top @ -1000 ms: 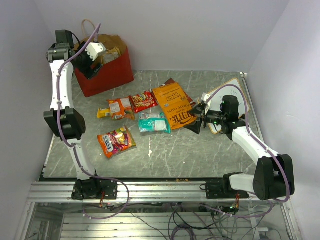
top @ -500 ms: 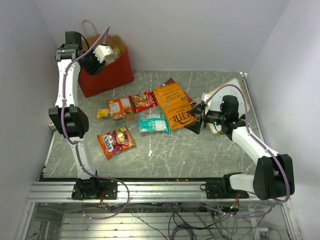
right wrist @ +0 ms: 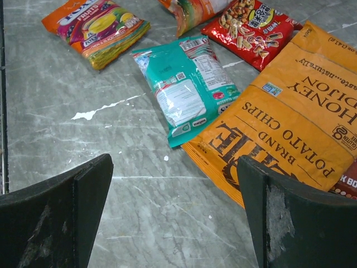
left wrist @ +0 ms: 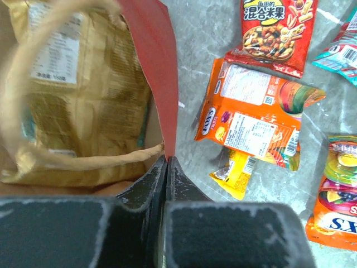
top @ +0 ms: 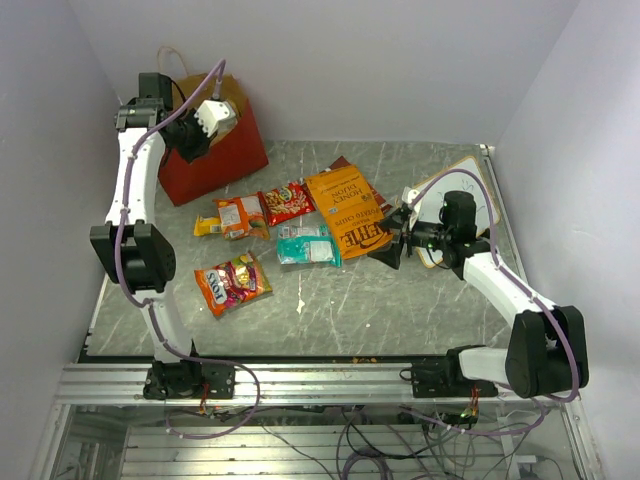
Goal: Place the snacks into the paper bag
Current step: Pick up the snack from the center of the board, then place the snack in the paper bag.
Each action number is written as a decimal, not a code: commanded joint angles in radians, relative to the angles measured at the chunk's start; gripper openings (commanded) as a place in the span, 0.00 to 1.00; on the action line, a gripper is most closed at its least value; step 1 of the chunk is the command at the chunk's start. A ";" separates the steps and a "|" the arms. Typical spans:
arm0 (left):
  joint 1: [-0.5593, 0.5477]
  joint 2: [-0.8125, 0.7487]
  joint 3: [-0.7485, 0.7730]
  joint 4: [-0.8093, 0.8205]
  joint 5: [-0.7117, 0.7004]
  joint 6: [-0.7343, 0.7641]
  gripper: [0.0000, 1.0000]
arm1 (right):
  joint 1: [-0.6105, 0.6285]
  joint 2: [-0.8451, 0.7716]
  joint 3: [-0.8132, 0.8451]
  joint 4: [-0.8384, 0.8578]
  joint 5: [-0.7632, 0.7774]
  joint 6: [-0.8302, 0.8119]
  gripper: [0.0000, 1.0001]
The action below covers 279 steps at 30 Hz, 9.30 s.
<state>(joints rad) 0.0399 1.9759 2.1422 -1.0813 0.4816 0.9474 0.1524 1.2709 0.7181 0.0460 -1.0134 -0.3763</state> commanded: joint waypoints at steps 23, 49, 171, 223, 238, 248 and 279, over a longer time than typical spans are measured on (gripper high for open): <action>-0.086 -0.191 -0.169 -0.135 0.150 -0.061 0.07 | 0.004 0.002 0.030 0.001 -0.006 -0.014 0.95; -0.085 -0.318 -0.295 0.180 -0.125 -0.407 0.46 | 0.008 -0.004 0.031 0.015 0.021 0.023 0.96; -0.552 -0.699 -0.830 0.162 0.167 0.107 0.83 | 0.397 0.098 0.534 -0.527 0.051 -0.056 0.00; -0.445 -0.816 -0.368 -0.022 -0.339 -0.583 0.07 | 0.125 0.019 0.351 -0.486 0.160 -0.115 0.68; -0.314 -0.655 0.043 0.025 -0.506 -0.737 0.07 | 0.039 -0.026 0.206 -0.376 0.113 -0.082 0.68; -0.299 -0.567 0.178 0.146 -0.630 -0.762 0.07 | 0.030 -0.023 0.193 -0.377 0.102 -0.094 0.68; -0.209 -0.212 0.199 0.342 -0.707 -0.697 0.07 | 0.022 -0.037 0.166 -0.379 0.094 -0.108 0.68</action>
<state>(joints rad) -0.1787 1.7580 2.3405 -0.7971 -0.2146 0.2230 0.1841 1.2583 0.8986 -0.3447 -0.9073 -0.4717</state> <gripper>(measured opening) 0.075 0.684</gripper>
